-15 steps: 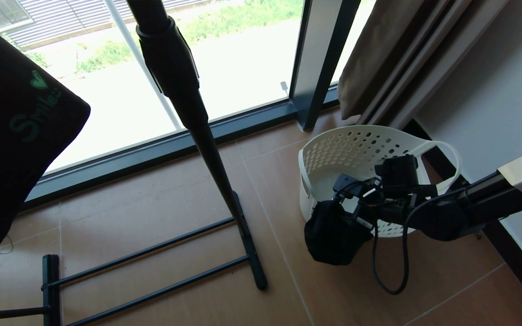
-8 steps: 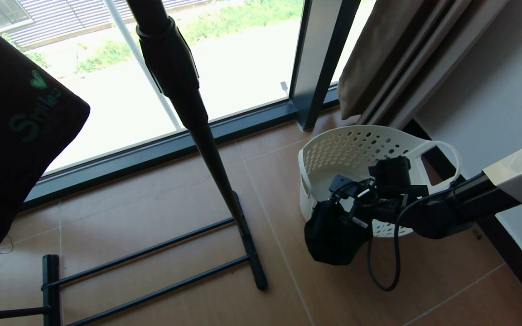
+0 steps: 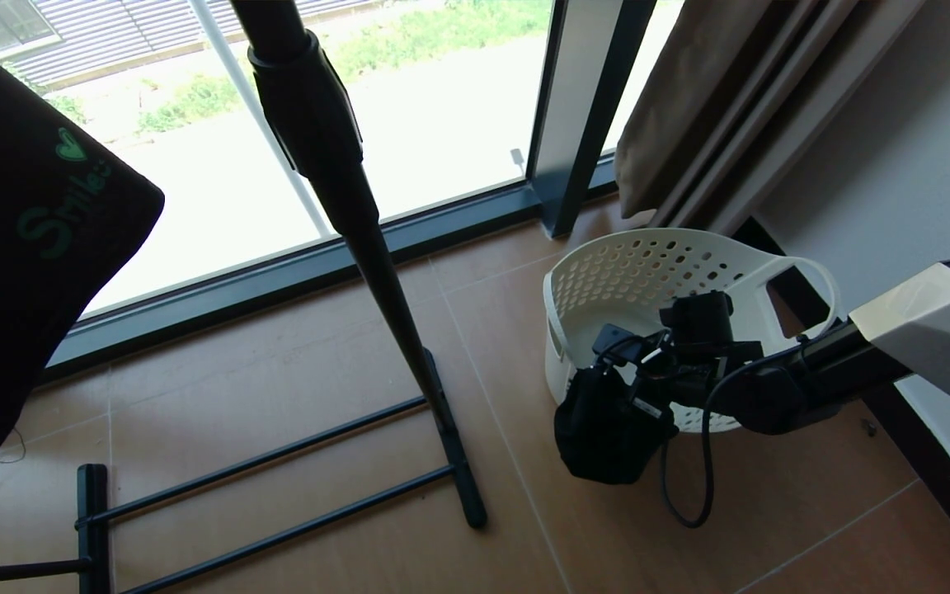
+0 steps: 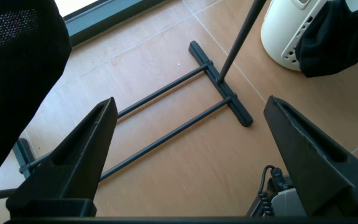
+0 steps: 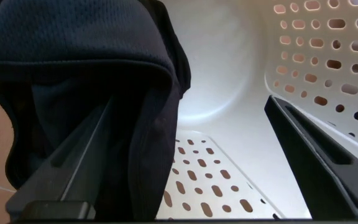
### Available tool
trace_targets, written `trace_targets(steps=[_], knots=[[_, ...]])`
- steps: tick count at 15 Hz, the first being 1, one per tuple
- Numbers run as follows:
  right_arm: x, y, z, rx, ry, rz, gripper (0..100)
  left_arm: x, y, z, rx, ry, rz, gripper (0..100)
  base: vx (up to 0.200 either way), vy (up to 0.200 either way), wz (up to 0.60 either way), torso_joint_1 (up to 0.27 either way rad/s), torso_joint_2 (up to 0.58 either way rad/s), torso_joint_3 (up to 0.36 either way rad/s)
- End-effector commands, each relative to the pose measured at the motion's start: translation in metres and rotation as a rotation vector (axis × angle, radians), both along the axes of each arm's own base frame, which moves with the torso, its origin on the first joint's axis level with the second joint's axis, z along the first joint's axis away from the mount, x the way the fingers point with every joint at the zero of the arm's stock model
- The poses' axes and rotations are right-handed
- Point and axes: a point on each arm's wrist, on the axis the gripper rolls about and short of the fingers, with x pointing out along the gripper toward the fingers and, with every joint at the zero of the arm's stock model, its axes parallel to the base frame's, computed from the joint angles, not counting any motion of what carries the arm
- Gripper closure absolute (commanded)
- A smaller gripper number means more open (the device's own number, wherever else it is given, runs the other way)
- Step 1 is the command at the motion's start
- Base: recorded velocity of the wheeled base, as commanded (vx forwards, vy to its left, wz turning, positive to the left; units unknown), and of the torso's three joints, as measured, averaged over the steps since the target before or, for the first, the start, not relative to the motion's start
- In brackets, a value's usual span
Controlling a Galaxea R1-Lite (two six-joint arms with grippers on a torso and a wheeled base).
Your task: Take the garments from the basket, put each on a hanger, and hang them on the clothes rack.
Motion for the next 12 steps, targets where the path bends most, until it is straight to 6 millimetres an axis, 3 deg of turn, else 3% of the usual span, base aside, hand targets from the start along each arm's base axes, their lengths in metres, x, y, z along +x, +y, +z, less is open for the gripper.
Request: trace_targets(steps=[1,6,7,12], knots=[[0.0029,0.0007,-0.0063,-0.002,0.011,-0.001,0,0.0,0.0,0.0,0.0,0.0,0.0,0,0.0,0.0,0.0,0.0,0.0,0.0],[0.0058,0.0009,-0.0116,0.009,0.02,-0.011,0,0.0,0.0,0.0,0.0,0.0,0.0,0,0.0,0.0,0.0,0.0,0.0,0.0],[0.0051,0.0007,-0.0124,0.016,0.025,-0.017,100,0.0,0.0,0.0,0.0,0.0,0.0,0,0.0,0.0,0.0,0.0,0.0,0.0],[0.0003,-0.0002,-0.0125,0.031,0.018,-0.034,100,0.0,0.0,0.0,0.0,0.0,0.0,0,0.0,0.0,0.0,0.0,0.0,0.0]])
